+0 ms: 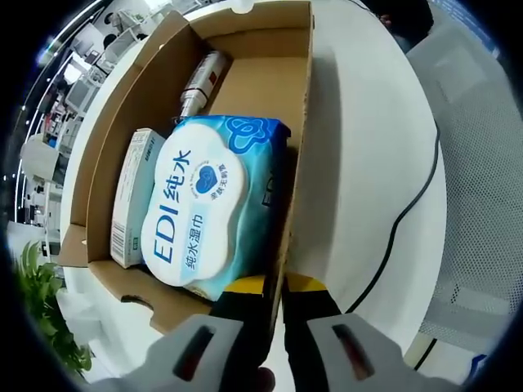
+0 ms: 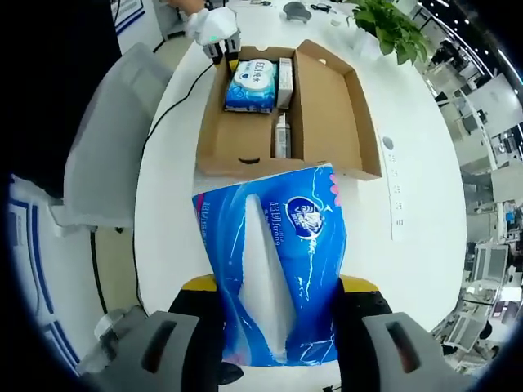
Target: Operate the shoe box by opening the lid, removing the specified soft item, and placing it in the target area until the item is outside and the box remains undamaged.
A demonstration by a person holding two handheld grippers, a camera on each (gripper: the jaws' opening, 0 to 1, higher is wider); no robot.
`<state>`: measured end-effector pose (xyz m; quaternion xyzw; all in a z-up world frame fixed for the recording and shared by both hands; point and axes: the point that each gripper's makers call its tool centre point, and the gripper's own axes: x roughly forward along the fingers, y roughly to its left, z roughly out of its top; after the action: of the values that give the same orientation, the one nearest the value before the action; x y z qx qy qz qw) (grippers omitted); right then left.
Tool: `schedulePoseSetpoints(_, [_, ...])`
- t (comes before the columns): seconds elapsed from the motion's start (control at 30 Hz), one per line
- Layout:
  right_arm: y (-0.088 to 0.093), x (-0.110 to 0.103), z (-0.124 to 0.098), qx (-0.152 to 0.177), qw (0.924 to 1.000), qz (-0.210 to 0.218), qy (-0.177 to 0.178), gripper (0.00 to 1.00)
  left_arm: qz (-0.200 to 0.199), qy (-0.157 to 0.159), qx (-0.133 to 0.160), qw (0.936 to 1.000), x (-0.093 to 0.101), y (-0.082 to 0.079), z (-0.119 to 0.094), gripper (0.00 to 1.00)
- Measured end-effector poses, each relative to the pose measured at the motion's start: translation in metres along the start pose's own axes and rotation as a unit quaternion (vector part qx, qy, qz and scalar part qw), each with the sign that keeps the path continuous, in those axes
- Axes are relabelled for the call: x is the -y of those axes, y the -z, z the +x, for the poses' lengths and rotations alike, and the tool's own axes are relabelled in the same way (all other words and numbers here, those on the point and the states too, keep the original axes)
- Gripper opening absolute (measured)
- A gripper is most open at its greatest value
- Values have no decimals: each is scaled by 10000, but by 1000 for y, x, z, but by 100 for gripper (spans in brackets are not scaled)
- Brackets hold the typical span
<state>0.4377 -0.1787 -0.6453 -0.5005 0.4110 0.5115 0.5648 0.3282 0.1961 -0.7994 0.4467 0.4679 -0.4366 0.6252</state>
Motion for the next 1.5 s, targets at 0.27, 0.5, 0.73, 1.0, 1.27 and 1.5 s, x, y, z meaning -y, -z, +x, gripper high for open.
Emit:
schedulePoseSetpoints(0.27, [9, 8, 10, 103, 9997, 230, -3, 50, -17, 13, -11, 10000, 1, 0, -1, 5])
schedulePoseSetpoints(0.5, [16, 15, 19, 36, 9992, 376, 145, 51, -38, -26, 1, 10000, 1, -1, -1, 5])
schedulePoseSetpoints(0.73, [22, 16, 31, 2, 9985, 504, 213, 51, -48, -23, 2, 10000, 1, -1, -1, 5])
schedulePoseSetpoints(1.0, [28, 20, 43, -6, 9979, 607, 245, 51, -44, -14, -2, 10000, 1, -2, 0, 5])
schedulePoseSetpoints(1.27, [30, 20, 53, -66, 9975, 673, 224, 51, -27, -17, 8, 10000, 0, -1, -1, 5])
schedulePoseSetpoints(1.5, [27, 20, 59, -89, 9979, 606, 192, 51, -33, -24, 7, 10000, 1, -1, 0, 5])
